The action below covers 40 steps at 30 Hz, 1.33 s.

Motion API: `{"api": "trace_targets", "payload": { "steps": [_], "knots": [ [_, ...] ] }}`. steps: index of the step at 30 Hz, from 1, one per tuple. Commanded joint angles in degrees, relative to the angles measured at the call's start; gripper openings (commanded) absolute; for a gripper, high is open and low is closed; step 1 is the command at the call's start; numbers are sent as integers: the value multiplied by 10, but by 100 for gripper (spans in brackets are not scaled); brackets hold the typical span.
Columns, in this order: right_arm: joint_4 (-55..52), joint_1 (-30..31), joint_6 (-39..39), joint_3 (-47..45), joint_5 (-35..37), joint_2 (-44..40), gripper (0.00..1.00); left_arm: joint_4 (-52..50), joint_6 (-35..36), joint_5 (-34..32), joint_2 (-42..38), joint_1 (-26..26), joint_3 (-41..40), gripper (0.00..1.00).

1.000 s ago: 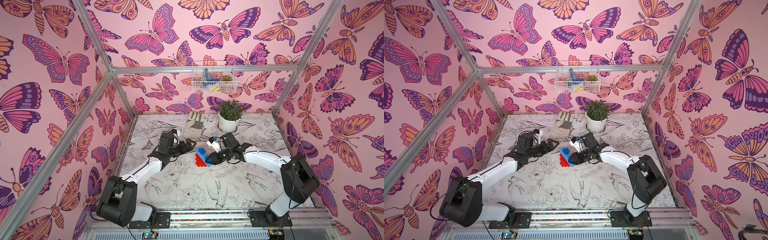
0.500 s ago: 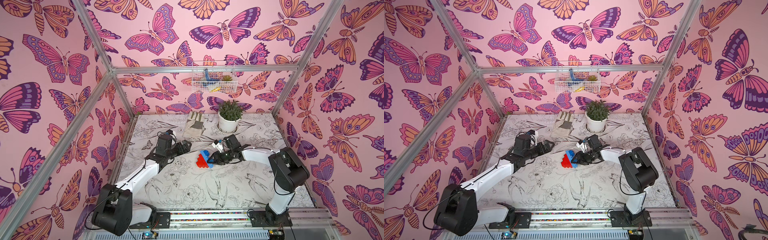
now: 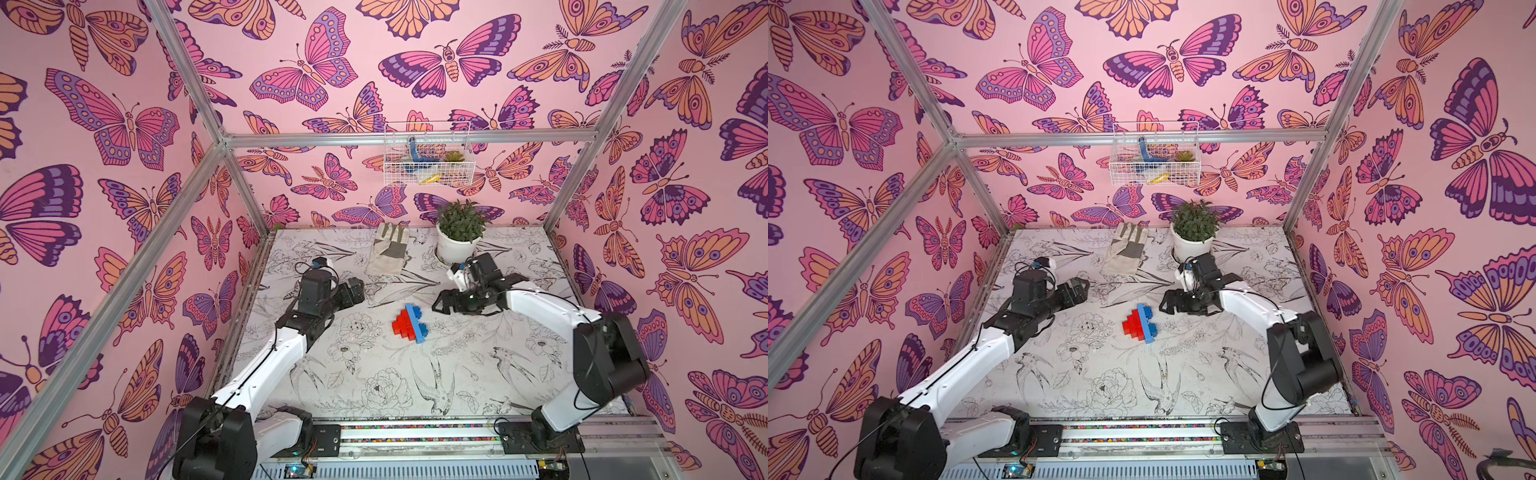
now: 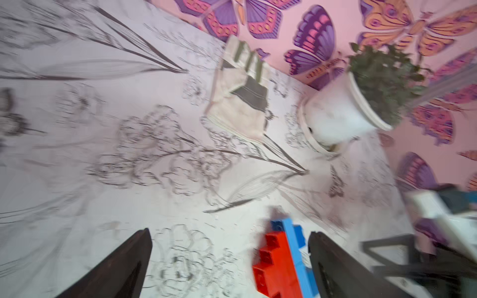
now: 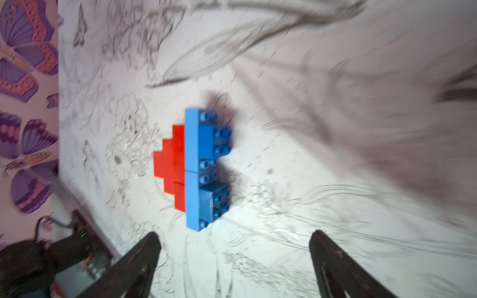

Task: Assemble a heart with lego
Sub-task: Adjust the lego brick at the center of the board, then reset both arms

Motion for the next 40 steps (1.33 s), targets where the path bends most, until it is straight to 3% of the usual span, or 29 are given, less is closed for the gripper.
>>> {"api": "trace_targets", "payload": {
  "steps": [1, 3, 6, 9, 13, 15, 19, 22, 25, 26, 40],
  "knots": [
    [-10, -51, -52, 1, 200, -84, 99, -38, 76, -143, 6, 44, 10, 100],
    [100, -77, -59, -71, 336, -137, 99, -17, 114, -186, 29, 68, 7, 100],
    [300, -145, -60, -197, 387, -174, 99, 65, 160, -253, 76, 91, -30, 100],
    [419, -197, -68, -254, 369, -136, 99, 219, 208, -237, 113, 108, -100, 100],
    [455, -201, -121, -242, 316, -70, 99, 426, 257, -200, 148, 110, -180, 100],
    [427, -202, -132, -229, 282, -54, 99, 482, 270, -170, 166, 115, -194, 100],
    [666, -202, -170, -361, 194, -46, 99, 530, 271, -116, 189, 127, -212, 100],
    [679, -202, -179, -383, 173, -58, 99, 641, 291, -64, 225, 133, -256, 100],
    [751, -207, -155, -407, 202, -33, 99, 547, 274, -82, 211, 135, -214, 100],
    [752, -208, -153, -407, 202, -32, 99, 583, 275, -77, 220, 138, -225, 100],
    [724, -207, -155, -397, 204, -37, 99, 565, 290, -55, 214, 134, -220, 100]
  ]
}}
